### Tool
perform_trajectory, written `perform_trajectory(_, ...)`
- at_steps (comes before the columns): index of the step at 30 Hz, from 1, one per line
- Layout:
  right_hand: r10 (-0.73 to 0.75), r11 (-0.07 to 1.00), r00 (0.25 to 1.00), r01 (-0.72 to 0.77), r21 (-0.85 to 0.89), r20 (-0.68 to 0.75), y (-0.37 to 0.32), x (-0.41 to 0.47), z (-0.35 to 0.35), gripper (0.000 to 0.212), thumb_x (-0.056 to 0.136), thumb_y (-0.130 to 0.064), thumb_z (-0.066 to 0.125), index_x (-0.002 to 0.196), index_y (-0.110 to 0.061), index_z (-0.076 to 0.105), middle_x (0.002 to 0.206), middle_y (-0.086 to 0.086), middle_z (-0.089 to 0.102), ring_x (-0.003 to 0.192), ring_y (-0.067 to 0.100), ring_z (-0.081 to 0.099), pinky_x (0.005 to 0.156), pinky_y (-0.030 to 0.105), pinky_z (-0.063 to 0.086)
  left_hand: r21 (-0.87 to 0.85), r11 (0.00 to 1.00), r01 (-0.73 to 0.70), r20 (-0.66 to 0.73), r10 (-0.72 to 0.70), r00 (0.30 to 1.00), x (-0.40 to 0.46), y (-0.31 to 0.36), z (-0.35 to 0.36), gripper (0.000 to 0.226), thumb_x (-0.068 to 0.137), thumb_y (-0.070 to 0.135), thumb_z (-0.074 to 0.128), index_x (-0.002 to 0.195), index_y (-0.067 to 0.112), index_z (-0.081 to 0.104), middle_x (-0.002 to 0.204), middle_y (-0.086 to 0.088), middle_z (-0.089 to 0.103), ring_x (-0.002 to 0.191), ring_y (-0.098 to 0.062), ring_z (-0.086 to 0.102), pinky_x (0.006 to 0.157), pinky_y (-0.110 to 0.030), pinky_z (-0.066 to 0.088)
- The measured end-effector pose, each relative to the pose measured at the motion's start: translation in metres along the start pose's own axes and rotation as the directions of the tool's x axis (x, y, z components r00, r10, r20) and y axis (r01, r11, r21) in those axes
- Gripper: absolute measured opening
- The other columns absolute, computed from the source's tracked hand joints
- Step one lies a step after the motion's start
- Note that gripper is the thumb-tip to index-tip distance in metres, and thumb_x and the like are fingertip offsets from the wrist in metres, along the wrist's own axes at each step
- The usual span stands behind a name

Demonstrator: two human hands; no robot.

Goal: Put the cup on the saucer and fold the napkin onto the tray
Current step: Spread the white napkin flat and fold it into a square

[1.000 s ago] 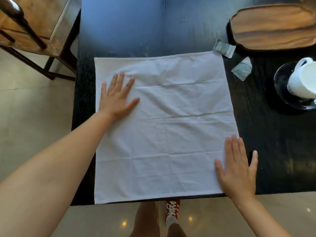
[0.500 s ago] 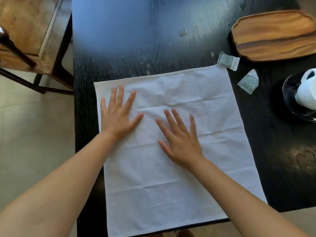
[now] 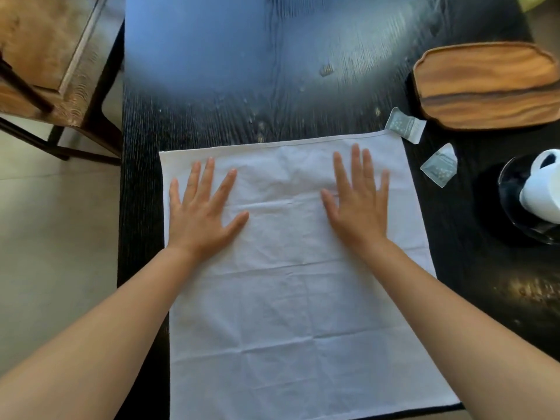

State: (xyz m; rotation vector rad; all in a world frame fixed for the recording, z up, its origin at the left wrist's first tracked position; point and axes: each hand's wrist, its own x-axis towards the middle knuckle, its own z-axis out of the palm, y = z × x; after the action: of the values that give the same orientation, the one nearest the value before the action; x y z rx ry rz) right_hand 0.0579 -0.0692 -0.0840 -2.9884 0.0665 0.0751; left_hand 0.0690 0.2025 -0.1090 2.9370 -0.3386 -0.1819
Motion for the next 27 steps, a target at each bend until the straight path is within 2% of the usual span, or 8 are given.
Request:
perform_trajectory(2,-0.256,0.966,0.961,0.258,-0.002,0.104,-0.037,0.014,0.01,0.062,0.092,-0.048,0.033,0.147,-0.029,0.013,0.158,0.004,0.006,0.145,0.02,0.001,0.113,0.051,-0.002,0.002,1.0,0.005,-0.009,-0.005,1.0,0.0,0.0,0.001,0.076,0.079,0.069,0.026,0.147,0.037,0.011,0.159,-0.006,0.005,0.145,-0.025,0.0,0.112,-0.059,0.004)
perform_trajectory(4,-0.33,0.941,0.927,0.338,-0.018,0.18,-0.045,0.025,0.018,0.061,0.093,-0.049,0.032,0.147,-0.031,0.011,0.159,0.001,0.004,0.145,0.017,0.0,0.113,0.049,-0.004,-0.005,1.0,0.009,-0.015,-0.009,1.0,0.0,0.0,0.0,0.076,0.079,0.069,0.027,0.146,0.037,0.013,0.159,-0.006,0.007,0.145,-0.026,0.002,0.112,-0.059,0.005)
perform_trajectory(8,-0.204,0.978,0.97,0.208,-0.021,0.131,0.015,0.045,0.009,0.066,0.093,-0.043,0.037,0.148,-0.018,0.01,0.158,0.005,0.004,0.145,0.018,0.003,0.115,0.043,0.0,-0.007,1.0,0.003,-0.016,-0.003,1.0,-0.001,-0.001,0.001,0.076,0.079,0.069,0.027,0.146,0.038,0.013,0.159,-0.006,0.006,0.145,-0.024,0.0,0.113,-0.058,0.004)
perform_trajectory(11,-0.1,0.993,0.987,0.108,-0.057,0.124,0.069,0.05,-0.007,0.067,0.094,-0.042,0.03,0.147,-0.009,0.008,0.158,0.007,0.004,0.145,0.018,0.002,0.116,0.039,0.002,-0.016,1.0,0.006,-0.021,-0.006,1.0,0.0,0.0,-0.001,0.076,0.079,0.07,0.027,0.146,0.038,0.012,0.159,-0.005,0.005,0.145,-0.023,-0.002,0.113,-0.058,0.002)
perform_trajectory(14,-0.13,0.984,0.98,0.146,-0.103,0.149,0.087,0.049,-0.014,0.07,0.091,-0.045,0.022,0.147,-0.007,0.006,0.158,0.008,0.005,0.145,0.019,0.002,0.117,0.038,0.002,-0.009,1.0,0.006,-0.009,-0.006,1.0,-0.001,0.001,-0.003,0.076,0.079,0.07,0.026,0.146,0.038,0.012,0.159,-0.005,0.003,0.145,-0.023,-0.003,0.113,-0.058,0.0)
perform_trajectory(19,-0.142,0.983,0.988,0.148,-0.104,0.068,0.072,0.028,-0.019,0.065,0.096,-0.036,0.036,0.146,-0.003,0.011,0.157,0.013,0.009,0.145,0.022,0.006,0.117,0.041,0.002,0.001,0.999,0.041,0.084,-0.041,0.996,-0.002,0.005,-0.009,0.08,0.077,0.071,0.021,0.147,0.036,0.003,0.159,-0.003,-0.006,0.145,-0.02,-0.008,0.111,-0.058,-0.005)
perform_trajectory(24,-0.296,0.952,0.949,0.303,-0.049,0.109,0.058,-0.047,-0.031,0.063,0.096,-0.038,0.035,0.148,-0.013,0.009,0.158,0.009,0.006,0.144,0.02,-0.002,0.116,0.045,-0.001,-0.119,0.99,-0.08,0.02,0.083,0.996,-0.06,0.042,-0.017,0.071,0.085,0.059,0.025,0.148,0.032,0.004,0.159,-0.004,0.002,0.144,-0.017,-0.003,0.112,-0.054,-0.002)
perform_trajectory(27,-0.368,0.93,0.919,0.367,0.03,0.138,0.058,-0.104,-0.042,0.06,0.094,-0.035,0.042,0.146,-0.018,0.019,0.156,0.011,0.012,0.143,0.023,0.003,0.115,0.049,0.004,-0.208,0.976,-0.066,0.02,0.071,0.997,-0.121,0.073,-0.017,0.067,0.088,0.05,0.032,0.148,0.022,0.018,0.156,-0.008,0.017,0.144,-0.019,0.01,0.113,-0.05,0.008)
